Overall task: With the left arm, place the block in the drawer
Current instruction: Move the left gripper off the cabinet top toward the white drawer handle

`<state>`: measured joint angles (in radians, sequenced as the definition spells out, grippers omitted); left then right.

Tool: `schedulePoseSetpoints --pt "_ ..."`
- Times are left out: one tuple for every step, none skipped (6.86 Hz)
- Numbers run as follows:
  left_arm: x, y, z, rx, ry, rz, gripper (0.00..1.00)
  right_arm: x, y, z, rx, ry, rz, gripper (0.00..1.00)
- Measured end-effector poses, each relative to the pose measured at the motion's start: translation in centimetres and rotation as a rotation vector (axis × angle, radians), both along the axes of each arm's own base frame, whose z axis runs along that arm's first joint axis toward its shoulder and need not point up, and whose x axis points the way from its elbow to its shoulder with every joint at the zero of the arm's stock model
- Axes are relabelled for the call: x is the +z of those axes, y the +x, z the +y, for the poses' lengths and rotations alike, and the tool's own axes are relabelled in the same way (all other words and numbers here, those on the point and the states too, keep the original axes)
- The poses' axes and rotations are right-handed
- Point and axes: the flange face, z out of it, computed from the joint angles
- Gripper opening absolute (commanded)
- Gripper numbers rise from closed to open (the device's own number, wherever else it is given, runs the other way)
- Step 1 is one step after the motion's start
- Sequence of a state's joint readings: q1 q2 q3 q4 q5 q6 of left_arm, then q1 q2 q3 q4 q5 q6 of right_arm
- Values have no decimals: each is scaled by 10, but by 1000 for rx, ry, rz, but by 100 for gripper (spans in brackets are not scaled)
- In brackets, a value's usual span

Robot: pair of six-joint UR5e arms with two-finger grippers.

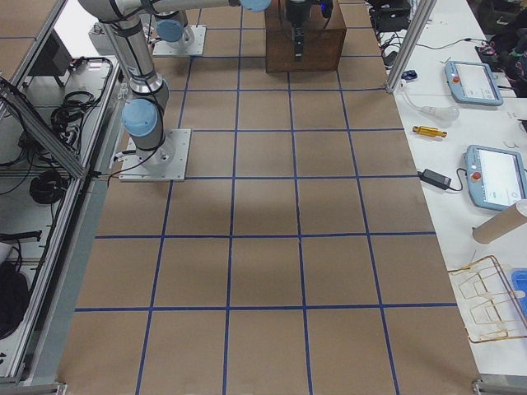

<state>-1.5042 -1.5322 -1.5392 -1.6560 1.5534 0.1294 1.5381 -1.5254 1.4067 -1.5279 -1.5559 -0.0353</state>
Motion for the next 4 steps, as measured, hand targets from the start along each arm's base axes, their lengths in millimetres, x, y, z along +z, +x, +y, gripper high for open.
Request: schedulePoseSetpoints --pt "-1 0 1 -2 8 -1 100 0 0 0 0 0 0 100" --pt "-2 1 -1 -4 10 -3 100 0 0 0 0 1 1 100" --pt "-2 4 -3 -10 7 -4 100 0 0 0 0 0 1 100" --pt "-3 8 -6 -20 4 -5 100 0 0 0 0 0 1 100"
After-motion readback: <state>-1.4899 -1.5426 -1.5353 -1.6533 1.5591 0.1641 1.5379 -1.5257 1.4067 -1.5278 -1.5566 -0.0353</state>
